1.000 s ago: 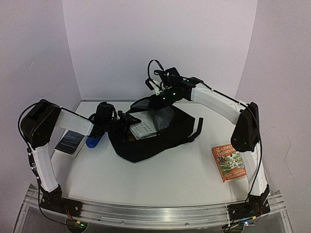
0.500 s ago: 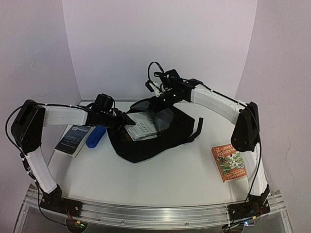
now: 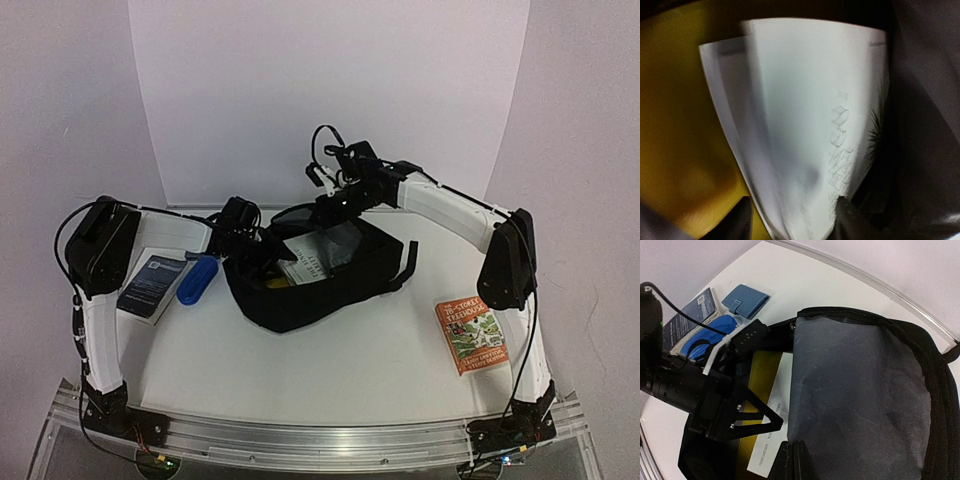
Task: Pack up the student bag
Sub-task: Place the book in the student bag, then pick up the book from the center of the board.
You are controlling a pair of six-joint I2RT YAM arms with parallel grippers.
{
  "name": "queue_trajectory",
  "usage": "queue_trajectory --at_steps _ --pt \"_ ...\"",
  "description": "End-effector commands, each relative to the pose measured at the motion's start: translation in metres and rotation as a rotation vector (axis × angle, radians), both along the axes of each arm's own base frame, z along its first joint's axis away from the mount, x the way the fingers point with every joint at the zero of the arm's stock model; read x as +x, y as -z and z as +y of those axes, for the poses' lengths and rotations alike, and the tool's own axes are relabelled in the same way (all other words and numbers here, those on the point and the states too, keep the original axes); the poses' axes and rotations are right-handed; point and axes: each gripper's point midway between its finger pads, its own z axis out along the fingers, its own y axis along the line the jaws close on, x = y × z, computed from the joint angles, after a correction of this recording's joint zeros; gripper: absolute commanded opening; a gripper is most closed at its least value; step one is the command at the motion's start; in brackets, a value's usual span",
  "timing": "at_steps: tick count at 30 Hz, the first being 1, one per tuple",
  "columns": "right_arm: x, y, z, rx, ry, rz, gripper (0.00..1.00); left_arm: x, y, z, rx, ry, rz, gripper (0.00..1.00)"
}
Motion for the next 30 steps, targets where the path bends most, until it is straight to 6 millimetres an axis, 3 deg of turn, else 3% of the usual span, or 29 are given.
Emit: queue_trajectory --at_steps 1,5,8,12,17,19,25,28,30 --pt "0.016 -0.019 -0.023 0.034 0.019 -0.044 0.05 0.000 -0.071 0.020 0.065 -0.032 -0.157 0.74" --pt "0.004 -0.018 -0.033 0.018 -0.020 -0.037 0.48 -0.012 -0.105 0.042 0.154 -0.035 -0.218 0.99" --pt "-0.001 -0.027 -0.047 0.025 -0.015 -0.022 0.74 -0.023 -0.118 0.055 0.207 -0.020 -0.235 1.00" --pt "-0.001 -0.031 -0.095 0.029 0.031 0.054 0.92 -0.036 -0.128 0.057 0.212 0.039 -0.253 1.00" --pt "-0.011 -0.015 -0.197 -0.076 0.102 0.164 0.98 -0.049 -0.132 0.043 0.221 0.160 -0.288 1.00" --pt "-0.024 0.005 -0.247 -0.153 0.146 0.235 0.98 -0.054 -0.132 0.033 0.220 0.214 -0.305 1.00" --pt "-0.089 0.063 -0.390 -0.342 0.219 0.481 0.98 -0.070 -0.122 0.000 0.246 0.350 -0.321 1.00" --pt "-0.119 0.085 -0.427 -0.351 0.248 0.608 0.98 -0.073 -0.119 -0.018 0.249 0.400 -0.336 1.00" --pt "-0.134 0.100 -0.440 -0.384 0.249 0.644 0.98 -0.075 -0.115 -0.027 0.259 0.424 -0.342 1.00"
